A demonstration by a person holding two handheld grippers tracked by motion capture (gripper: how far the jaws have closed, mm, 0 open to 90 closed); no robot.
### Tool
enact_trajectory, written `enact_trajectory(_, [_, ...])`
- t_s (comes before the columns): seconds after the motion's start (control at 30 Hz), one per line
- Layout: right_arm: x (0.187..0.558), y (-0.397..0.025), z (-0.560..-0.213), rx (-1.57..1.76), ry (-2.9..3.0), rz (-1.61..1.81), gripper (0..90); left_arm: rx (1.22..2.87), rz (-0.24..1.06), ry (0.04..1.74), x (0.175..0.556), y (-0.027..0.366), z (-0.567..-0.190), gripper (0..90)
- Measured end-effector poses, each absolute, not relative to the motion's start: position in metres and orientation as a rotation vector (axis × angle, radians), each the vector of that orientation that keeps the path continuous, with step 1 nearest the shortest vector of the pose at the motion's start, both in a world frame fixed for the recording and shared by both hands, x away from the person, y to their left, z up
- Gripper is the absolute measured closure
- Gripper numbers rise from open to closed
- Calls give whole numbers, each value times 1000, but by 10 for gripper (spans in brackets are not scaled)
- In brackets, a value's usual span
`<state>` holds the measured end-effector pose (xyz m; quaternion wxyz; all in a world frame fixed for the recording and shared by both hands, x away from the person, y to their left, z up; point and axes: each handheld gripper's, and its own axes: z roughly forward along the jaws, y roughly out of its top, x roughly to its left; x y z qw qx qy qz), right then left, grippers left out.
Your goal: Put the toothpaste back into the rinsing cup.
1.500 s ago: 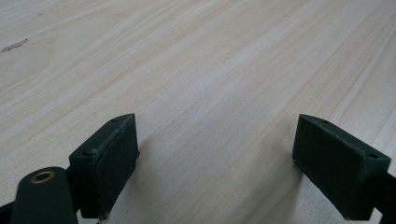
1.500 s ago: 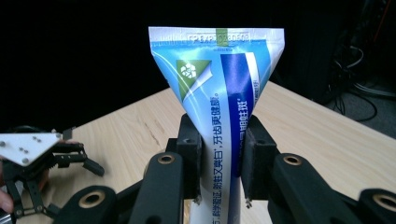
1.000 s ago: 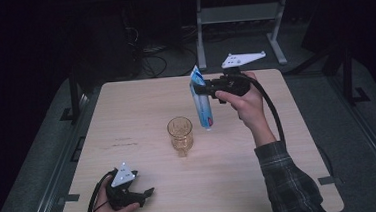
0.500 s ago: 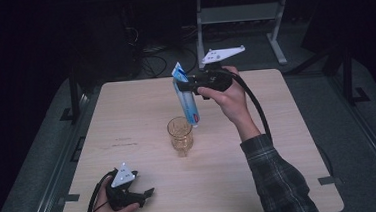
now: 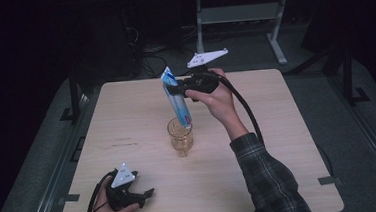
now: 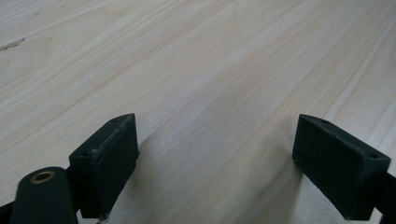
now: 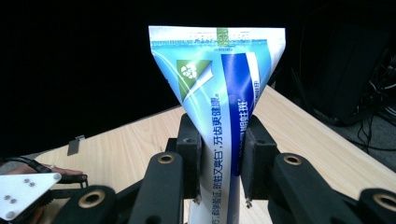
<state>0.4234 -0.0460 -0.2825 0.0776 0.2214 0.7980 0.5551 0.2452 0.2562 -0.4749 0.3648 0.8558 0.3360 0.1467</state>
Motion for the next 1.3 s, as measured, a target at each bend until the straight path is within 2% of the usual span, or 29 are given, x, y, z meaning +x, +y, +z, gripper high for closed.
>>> enact_trajectory(1.3, [426,-33,-349,718,2523,1555,719,2202,376,864,244,256,-475,135])
